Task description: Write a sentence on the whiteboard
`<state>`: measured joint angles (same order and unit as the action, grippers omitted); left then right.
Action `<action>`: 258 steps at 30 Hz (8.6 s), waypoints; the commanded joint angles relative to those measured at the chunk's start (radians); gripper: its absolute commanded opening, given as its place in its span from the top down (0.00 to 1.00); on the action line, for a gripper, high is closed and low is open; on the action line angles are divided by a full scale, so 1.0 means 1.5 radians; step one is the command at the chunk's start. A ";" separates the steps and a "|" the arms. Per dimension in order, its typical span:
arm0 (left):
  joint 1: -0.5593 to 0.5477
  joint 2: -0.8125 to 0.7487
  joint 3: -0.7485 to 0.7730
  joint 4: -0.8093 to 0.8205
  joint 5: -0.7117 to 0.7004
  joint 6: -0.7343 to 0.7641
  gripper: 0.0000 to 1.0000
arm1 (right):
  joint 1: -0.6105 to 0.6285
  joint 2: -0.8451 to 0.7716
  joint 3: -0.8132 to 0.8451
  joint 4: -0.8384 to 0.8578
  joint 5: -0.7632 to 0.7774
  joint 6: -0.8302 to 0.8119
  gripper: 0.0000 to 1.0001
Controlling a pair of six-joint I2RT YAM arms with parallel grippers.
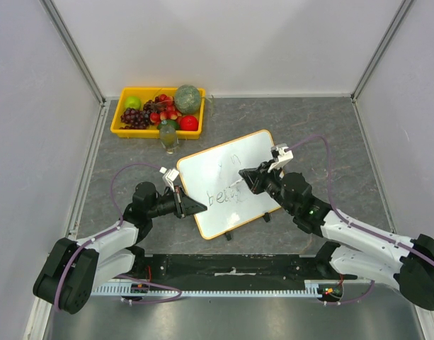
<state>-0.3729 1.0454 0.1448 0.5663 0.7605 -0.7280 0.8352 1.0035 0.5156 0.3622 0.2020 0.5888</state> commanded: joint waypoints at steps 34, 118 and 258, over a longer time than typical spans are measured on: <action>0.003 0.017 -0.013 -0.087 -0.068 0.064 0.98 | -0.016 0.003 -0.085 -0.030 -0.033 -0.001 1.00; 0.002 0.017 -0.013 -0.087 -0.070 0.063 0.98 | -0.036 -0.079 -0.062 -0.037 -0.026 0.019 1.00; 0.003 0.003 -0.012 -0.098 -0.066 0.061 0.94 | -0.089 -0.089 -0.075 -0.027 -0.133 0.104 1.00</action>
<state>-0.3721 1.0477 0.1448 0.5705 0.7624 -0.7170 0.7086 0.9508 0.3367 0.3618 -0.0200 0.7349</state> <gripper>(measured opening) 0.088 0.173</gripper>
